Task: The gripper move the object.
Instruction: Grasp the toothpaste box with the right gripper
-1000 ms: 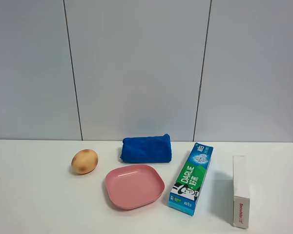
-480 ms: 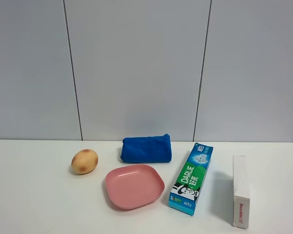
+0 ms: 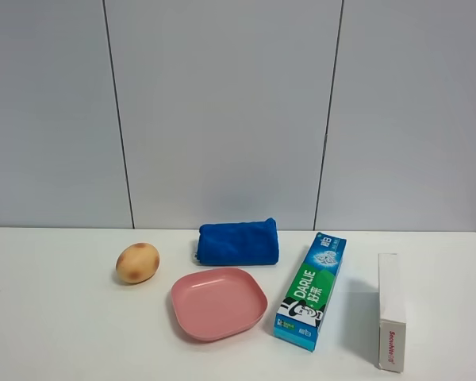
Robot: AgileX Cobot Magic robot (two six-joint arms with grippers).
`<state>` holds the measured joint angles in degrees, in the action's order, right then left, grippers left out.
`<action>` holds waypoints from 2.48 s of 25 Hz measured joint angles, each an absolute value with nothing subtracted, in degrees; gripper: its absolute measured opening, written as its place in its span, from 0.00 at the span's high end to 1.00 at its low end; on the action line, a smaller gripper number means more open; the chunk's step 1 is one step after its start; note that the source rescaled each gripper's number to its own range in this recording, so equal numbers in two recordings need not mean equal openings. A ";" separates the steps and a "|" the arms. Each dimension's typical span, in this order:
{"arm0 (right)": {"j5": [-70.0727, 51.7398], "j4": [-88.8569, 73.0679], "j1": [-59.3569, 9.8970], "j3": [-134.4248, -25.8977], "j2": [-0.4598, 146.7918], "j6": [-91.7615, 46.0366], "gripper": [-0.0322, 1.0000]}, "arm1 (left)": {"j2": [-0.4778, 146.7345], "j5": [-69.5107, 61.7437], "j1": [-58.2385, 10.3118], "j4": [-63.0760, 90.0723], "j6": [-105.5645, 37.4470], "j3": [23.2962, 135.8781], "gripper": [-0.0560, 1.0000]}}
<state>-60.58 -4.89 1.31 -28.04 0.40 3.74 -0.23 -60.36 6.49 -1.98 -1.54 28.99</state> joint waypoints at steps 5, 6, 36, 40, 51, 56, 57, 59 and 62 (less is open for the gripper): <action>-58.40 -14.85 1.31 -30.58 3.88 0.53 0.35 | -0.23 -60.36 6.49 -1.98 -1.54 28.99 0.00; -58.19 -17.06 1.31 -32.17 5.96 -2.75 0.35 | -0.23 -60.36 6.49 -1.98 -1.54 28.99 0.00; -49.06 -38.91 -23.39 -83.60 85.70 -23.94 0.20 | -0.23 -60.36 6.49 -1.98 -1.54 28.99 0.00; -46.18 -32.23 -28.43 -83.60 90.66 -12.79 0.00 | -0.23 -60.36 6.49 -1.98 -1.54 28.99 0.00; -50.63 2.53 -29.32 -83.60 100.16 37.05 0.00 | -0.23 -60.36 6.49 -1.98 -1.54 28.99 0.00; -51.14 7.19 -28.70 -83.65 102.54 44.96 0.00 | -0.23 -60.36 6.49 -1.98 -1.54 28.99 0.00; -51.57 7.78 -28.57 -83.65 103.28 45.48 0.00 | -0.23 -60.36 6.49 -1.98 -1.54 28.99 0.00; -52.83 8.46 -28.16 -83.69 105.28 47.03 0.00 | -0.23 -60.36 6.49 -1.98 -1.54 28.99 0.00; -53.97 9.02 -27.35 -83.69 107.98 49.04 0.00 | -0.23 -60.36 6.49 -1.98 -1.54 28.99 0.00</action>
